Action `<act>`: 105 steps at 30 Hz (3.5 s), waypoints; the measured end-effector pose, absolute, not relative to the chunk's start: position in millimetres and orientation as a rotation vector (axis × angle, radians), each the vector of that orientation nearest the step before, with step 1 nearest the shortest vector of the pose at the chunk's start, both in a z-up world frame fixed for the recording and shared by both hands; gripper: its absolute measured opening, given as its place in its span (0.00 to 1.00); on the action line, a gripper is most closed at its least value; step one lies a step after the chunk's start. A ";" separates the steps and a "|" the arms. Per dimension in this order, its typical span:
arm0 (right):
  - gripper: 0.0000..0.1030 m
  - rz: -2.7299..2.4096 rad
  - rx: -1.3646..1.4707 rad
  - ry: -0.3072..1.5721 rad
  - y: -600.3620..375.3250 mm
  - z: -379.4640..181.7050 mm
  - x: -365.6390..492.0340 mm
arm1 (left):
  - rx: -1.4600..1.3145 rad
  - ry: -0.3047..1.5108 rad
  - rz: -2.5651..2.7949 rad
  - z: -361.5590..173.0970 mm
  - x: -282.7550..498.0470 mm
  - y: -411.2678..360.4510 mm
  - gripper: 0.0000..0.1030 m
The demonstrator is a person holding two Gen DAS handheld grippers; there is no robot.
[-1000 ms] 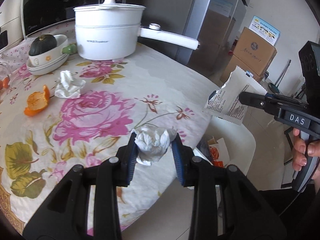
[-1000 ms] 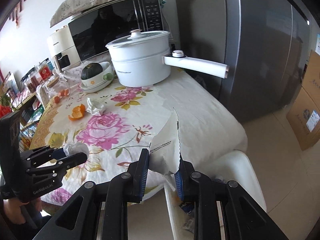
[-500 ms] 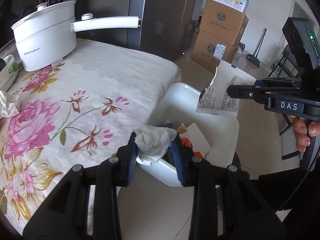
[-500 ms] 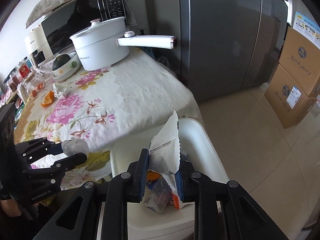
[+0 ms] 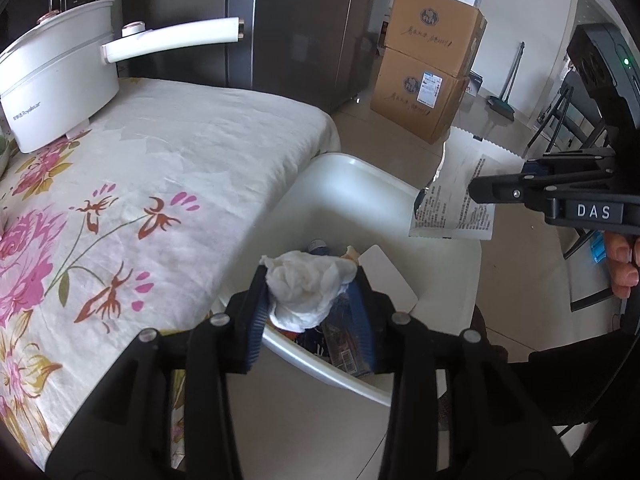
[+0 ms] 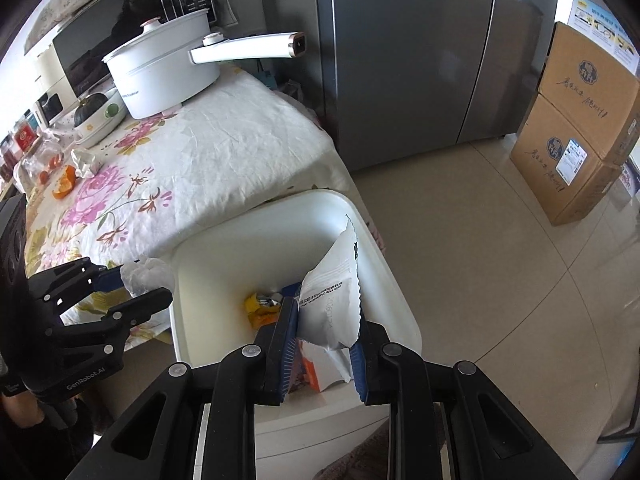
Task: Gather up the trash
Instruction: 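Open both tools over the bin to drop the tissue and wrapper, then move both open tools back over the table toward the remaining trash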
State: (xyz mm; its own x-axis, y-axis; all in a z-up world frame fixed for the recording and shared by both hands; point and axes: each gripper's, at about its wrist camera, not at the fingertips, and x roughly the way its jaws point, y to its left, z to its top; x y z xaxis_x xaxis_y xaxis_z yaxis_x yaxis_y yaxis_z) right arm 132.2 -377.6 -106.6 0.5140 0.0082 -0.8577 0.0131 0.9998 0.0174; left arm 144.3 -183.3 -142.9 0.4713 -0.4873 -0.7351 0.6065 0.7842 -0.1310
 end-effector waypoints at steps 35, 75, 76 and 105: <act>0.83 0.004 0.060 0.961 -318.5 -63.5 152.7 | 0.033 0.773 -0.333 -86.7 154.8 -51.6 0.97; 1.00 0.295 0.001 0.965 -96.5 -108.5 260.0 | 0.146 0.908 -0.254 -137.9 253.3 153.4 0.97; 1.00 0.297 -0.015 0.972 -94.4 -112.6 264.7 | 0.171 0.922 -0.262 -142.2 261.6 153.5 0.96; 1.00 0.312 -0.134 0.968 -33.0 -146.7 335.6 | 0.046 0.836 -0.461 -157.7 320.9 180.6 0.15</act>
State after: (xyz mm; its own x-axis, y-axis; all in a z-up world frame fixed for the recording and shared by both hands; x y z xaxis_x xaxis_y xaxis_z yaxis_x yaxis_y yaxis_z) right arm 335.6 -33.0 -146.7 0.5269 0.2005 -0.8259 -0.3194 0.9473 0.0262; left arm 320.9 180.6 -157.7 0.5778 -0.3761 -0.7244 0.4115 0.9007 -0.1395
